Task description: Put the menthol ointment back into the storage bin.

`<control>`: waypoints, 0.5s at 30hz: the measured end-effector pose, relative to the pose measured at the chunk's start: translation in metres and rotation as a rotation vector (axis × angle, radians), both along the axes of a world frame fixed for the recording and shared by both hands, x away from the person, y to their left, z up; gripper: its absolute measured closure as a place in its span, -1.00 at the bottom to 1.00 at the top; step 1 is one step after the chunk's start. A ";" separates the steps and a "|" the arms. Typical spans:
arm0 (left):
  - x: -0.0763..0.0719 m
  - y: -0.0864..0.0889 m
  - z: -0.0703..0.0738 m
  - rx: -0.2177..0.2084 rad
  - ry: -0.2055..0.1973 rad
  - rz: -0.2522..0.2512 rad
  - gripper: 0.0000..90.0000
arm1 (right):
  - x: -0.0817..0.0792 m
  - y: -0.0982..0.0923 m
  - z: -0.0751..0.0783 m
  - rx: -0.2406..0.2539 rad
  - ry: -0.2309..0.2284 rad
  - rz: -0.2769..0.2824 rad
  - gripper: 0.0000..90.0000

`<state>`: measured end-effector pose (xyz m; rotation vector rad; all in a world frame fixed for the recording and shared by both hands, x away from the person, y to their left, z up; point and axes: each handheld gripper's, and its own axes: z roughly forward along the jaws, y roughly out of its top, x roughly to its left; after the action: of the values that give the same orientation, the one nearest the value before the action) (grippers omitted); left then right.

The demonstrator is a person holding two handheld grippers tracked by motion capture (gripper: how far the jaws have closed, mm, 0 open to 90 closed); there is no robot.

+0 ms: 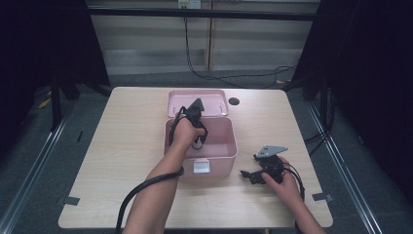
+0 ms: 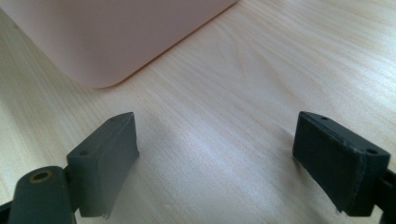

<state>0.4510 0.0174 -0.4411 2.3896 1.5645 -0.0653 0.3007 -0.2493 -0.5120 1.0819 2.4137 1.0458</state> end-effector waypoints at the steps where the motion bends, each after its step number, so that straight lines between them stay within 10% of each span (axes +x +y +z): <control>1: 0.000 0.000 0.000 0.000 0.000 0.000 0.11 | 0.000 0.000 0.000 0.000 0.000 0.000 -0.70; 15: -0.002 0.002 0.003 -0.011 -0.002 0.001 0.07 | 0.000 0.000 0.000 0.000 0.000 0.000 -0.70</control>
<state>0.4495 0.0196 -0.4380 2.3797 1.5611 -0.0710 0.3007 -0.2493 -0.5120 1.0818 2.4138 1.0460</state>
